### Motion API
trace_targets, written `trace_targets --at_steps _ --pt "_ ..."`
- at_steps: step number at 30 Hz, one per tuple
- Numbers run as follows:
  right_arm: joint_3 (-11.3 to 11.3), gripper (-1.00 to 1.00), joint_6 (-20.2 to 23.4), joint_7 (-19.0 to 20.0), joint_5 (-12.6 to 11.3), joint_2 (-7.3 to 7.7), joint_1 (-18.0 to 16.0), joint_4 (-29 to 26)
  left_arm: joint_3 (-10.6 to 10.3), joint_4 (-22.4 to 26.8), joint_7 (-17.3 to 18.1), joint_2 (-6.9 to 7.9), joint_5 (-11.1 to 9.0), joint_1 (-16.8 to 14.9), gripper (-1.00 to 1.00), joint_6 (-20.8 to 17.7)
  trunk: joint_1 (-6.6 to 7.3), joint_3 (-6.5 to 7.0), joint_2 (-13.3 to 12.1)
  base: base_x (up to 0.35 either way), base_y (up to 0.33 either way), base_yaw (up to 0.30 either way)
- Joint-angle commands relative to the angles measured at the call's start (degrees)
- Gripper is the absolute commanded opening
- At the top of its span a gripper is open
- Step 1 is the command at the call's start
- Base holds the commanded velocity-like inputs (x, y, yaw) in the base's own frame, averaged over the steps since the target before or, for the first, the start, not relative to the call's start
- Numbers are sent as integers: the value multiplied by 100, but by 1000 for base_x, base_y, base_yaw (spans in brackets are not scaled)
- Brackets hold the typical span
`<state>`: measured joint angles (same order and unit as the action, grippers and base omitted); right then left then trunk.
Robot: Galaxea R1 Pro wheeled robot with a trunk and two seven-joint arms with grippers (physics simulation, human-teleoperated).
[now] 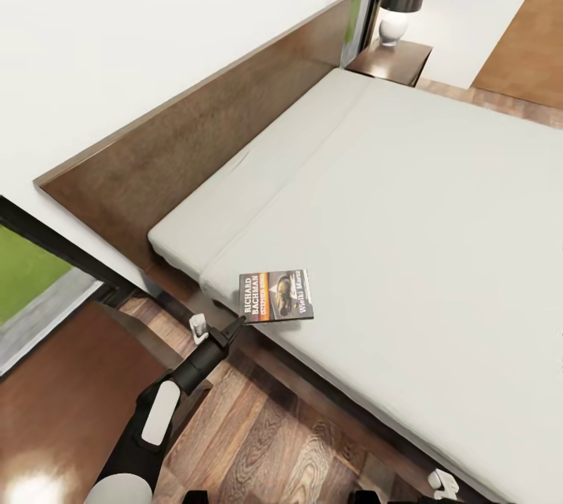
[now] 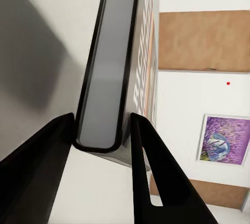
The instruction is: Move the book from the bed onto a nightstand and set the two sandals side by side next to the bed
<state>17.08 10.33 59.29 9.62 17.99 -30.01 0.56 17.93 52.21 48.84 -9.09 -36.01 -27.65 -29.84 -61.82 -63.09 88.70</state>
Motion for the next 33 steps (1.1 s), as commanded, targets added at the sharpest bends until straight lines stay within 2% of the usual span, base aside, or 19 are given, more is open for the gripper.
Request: trace_targets --at_steps 1,33 --pt "50 100 39 15 40 2 -4 6 17 -1 12 -5 -12 -3 -100 -40 23 16 -40 0 0 0" --pt "51 100 39 16 44 2 -4 6 -28 -14 3 -15 -8 -3 -100 -46 726 590 -1323 0 0 0"
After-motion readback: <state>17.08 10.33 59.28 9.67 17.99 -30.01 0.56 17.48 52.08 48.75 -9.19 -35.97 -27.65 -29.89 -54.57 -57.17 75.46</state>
